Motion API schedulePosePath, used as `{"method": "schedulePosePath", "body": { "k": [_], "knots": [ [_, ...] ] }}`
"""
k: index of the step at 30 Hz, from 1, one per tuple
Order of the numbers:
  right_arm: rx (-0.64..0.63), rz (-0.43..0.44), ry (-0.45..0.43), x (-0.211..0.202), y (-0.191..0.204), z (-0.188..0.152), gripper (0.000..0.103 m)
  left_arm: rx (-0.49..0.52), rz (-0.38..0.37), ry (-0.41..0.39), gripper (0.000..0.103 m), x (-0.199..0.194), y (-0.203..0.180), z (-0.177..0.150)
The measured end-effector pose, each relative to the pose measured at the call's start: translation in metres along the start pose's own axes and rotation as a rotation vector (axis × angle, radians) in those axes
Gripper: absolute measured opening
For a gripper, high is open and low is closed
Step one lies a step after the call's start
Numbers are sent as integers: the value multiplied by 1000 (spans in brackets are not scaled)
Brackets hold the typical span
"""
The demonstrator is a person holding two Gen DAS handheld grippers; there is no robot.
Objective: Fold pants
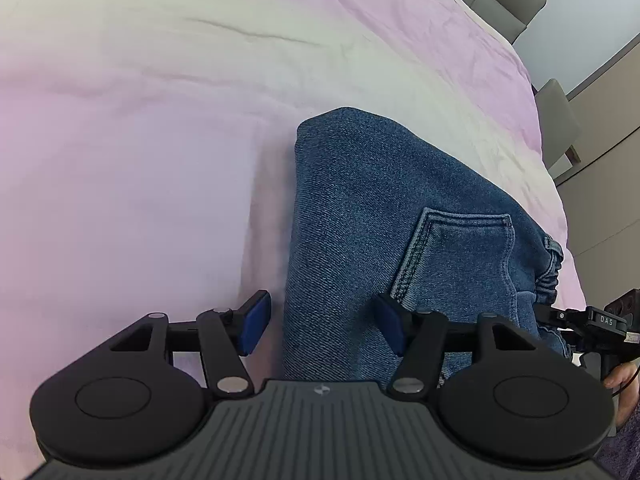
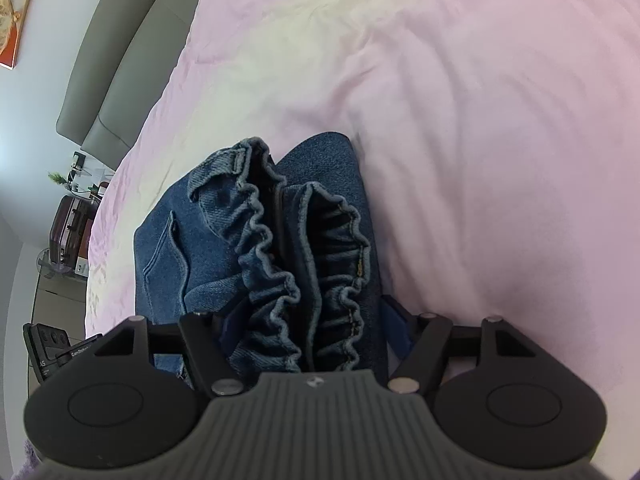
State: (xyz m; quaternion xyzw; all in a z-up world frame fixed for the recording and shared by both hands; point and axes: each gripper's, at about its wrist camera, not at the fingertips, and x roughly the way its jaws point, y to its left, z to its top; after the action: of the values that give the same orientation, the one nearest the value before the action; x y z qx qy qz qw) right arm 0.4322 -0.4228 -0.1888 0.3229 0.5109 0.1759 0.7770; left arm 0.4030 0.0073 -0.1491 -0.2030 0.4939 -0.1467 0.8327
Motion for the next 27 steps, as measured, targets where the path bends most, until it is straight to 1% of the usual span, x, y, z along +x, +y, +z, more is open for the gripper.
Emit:
{"method": "schedulePosePath", "body": {
  "k": [4, 8, 10, 11, 12, 14, 15, 17, 18, 20, 22, 24, 27],
  "knots": [
    [12, -8, 0, 0, -2, -1, 65, -6, -6, -1, 73, 2, 2, 0],
    [11, -29, 1, 0, 1, -2, 64, -31, -12, 1, 73, 4, 2, 0],
    [2, -39, -6, 0, 6, -5, 62, -37, -9, -4, 72, 4, 1, -1],
    [-2, -44, -10, -2, 7, -5, 61, -41, -8, -7, 70, 3, 1, -2],
    [-7, -50, -13, -2, 10, -6, 60, -38, -10, -10, 66, 2, 0, -3],
    [-20, -65, -23, -4, 17, -8, 56, -37, -14, -14, 50, 0, -5, -3],
    [-28, -75, -30, -6, 22, -9, 55, -33, 0, -16, 48, -2, -8, -3],
    [-39, -92, -43, -10, 30, -11, 52, -23, 13, -22, 39, -4, -13, -3],
    [-45, -102, -51, -13, 34, -12, 51, -21, 14, -24, 36, -6, -15, -3],
    [-67, -120, -65, -18, 44, -15, 48, -16, 11, -26, 26, -12, -19, -2],
    [-79, -128, -79, -26, 54, -16, 46, 3, 15, -30, 22, -19, -25, -1],
    [-93, -124, -95, -36, 65, -19, 44, 23, 20, -37, 20, -27, -32, -2],
    [-122, -124, -113, -52, 86, -25, 43, 37, 5, -55, 20, -43, -38, -3]
  ]
}}
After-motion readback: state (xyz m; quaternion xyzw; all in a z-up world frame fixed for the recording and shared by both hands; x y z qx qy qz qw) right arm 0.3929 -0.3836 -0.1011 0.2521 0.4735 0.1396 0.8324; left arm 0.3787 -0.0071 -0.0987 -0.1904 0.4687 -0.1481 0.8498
